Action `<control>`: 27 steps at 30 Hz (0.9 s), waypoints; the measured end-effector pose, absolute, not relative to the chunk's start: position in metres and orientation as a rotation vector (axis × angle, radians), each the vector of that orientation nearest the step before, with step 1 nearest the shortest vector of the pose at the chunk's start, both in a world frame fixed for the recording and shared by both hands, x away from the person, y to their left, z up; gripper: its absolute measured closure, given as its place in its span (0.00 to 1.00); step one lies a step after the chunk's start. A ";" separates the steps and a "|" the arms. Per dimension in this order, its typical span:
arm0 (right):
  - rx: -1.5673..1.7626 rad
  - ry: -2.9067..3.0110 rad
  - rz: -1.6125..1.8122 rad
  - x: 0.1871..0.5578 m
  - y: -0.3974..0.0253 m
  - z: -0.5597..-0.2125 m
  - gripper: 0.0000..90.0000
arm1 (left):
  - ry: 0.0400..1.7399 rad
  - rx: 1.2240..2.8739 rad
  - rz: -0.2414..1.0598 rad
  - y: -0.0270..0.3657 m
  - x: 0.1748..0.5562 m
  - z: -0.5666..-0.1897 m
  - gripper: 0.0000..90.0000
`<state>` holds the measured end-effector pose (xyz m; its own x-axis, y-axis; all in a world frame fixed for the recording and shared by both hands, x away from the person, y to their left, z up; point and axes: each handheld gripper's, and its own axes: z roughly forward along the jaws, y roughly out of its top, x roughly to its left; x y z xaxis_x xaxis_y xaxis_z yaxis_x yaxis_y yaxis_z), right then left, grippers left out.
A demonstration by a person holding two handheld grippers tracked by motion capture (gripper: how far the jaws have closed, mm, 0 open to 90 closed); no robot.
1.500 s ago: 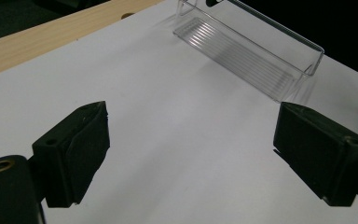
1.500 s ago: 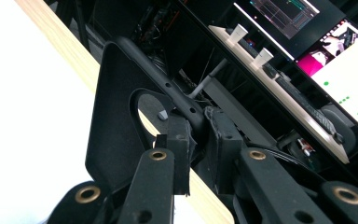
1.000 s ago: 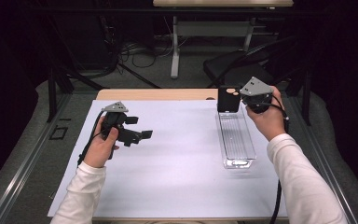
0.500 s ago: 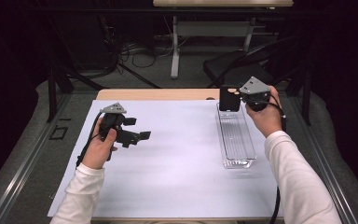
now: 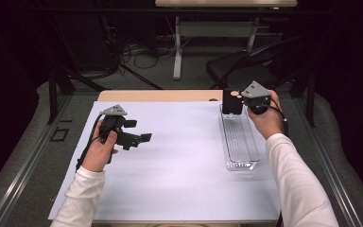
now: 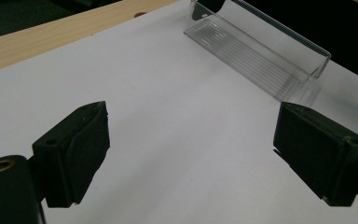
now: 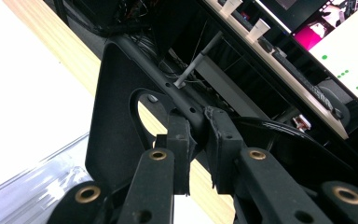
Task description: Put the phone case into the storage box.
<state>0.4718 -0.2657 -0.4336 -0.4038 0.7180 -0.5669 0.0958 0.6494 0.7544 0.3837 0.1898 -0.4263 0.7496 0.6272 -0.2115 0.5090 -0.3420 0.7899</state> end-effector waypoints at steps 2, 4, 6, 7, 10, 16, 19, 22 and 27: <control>0.643 1.888 0.789 0.473 -0.267 -0.436 0.89 | 0.859 2.013 0.160 0.189 0.384 -0.426 0.12; 0.646 1.891 0.783 0.474 -0.267 -0.437 0.89 | 0.858 2.013 0.161 0.189 0.384 -0.427 0.12; 0.647 1.895 0.779 0.475 -0.267 -0.439 0.89 | 0.859 2.015 0.161 0.189 0.384 -0.427 0.12; 0.651 1.897 0.781 0.476 -0.267 -0.440 0.89 | 0.858 2.015 0.160 0.189 0.384 -0.427 0.12; 0.641 1.899 0.783 0.477 -0.265 -0.442 0.89 | 0.858 2.016 0.156 0.189 0.384 -0.427 0.12; 0.628 1.909 0.775 0.478 -0.260 -0.444 0.89 | 0.855 2.018 0.153 0.188 0.384 -0.427 0.12; 0.628 1.911 0.771 0.480 -0.260 -0.446 0.89 | 0.856 2.018 0.152 0.188 0.384 -0.428 0.12; 0.634 1.915 0.768 0.481 -0.260 -0.448 0.89 | 0.857 2.019 0.150 0.188 0.384 -0.428 0.12; 0.640 1.914 0.772 0.482 -0.261 -0.450 0.89 | 0.853 2.026 0.152 0.187 0.385 -0.429 0.12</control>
<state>0.4820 -0.2612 -0.4501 -0.4196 0.7050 -0.5718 0.1114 0.6651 0.7384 0.3846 0.1872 -0.4291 0.7540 0.6220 -0.2113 0.5109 -0.3530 0.7838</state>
